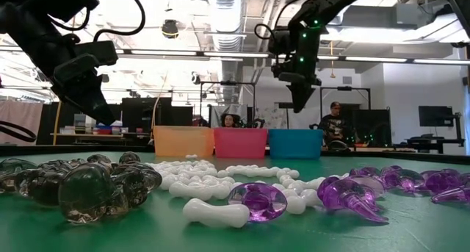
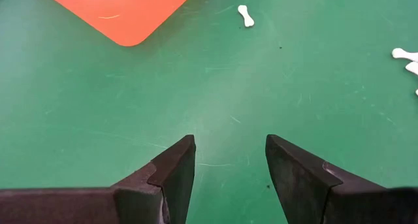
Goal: Sort Halloween decoration
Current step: Put the white bone toy into the blue bin
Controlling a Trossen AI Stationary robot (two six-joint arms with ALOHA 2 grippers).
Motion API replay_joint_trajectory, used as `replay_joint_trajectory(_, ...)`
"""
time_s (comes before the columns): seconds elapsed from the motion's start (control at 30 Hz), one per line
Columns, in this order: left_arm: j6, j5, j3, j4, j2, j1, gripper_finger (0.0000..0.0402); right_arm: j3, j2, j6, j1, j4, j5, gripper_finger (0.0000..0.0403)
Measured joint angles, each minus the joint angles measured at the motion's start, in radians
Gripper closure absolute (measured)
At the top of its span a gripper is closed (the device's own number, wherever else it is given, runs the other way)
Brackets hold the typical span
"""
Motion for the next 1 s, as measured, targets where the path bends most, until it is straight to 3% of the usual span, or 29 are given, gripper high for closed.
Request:
replay_joint_trajectory(0.2, 0.000, -0.002, 0.000, 0.000, 0.000, 0.000, 0.0223, 0.000, 0.000, -0.012, 0.018, 0.000, -0.010, 0.0285)
replay_joint_trajectory(0.33, 0.000, -0.002, 0.000, 0.000, 0.000, 0.000, 0.0223, 0.000, 0.000, -0.053, 0.066, 0.016, -0.134, 0.0271)
replay_joint_trajectory(0.63, 0.000, -0.002, 0.000, 0.000, 0.000, 0.000, 0.0223, 0.000, 0.000, -0.015, 0.344, 0.121, -0.187, 0.0266)
replay_joint_trajectory(0.77, 0.000, -0.002, 0.000, 0.000, 0.000, 0.000, 0.0223, 0.000, 0.000, 0.148, 0.477, 0.195, -0.140, 0.0266)
replay_joint_trajectory(1.0, 0.000, -0.001, 0.000, 0.001, 0.000, 0.000, 0.0223, 0.000, 0.000, 0.442, 0.669, 0.333, 0.066, 0.0266)
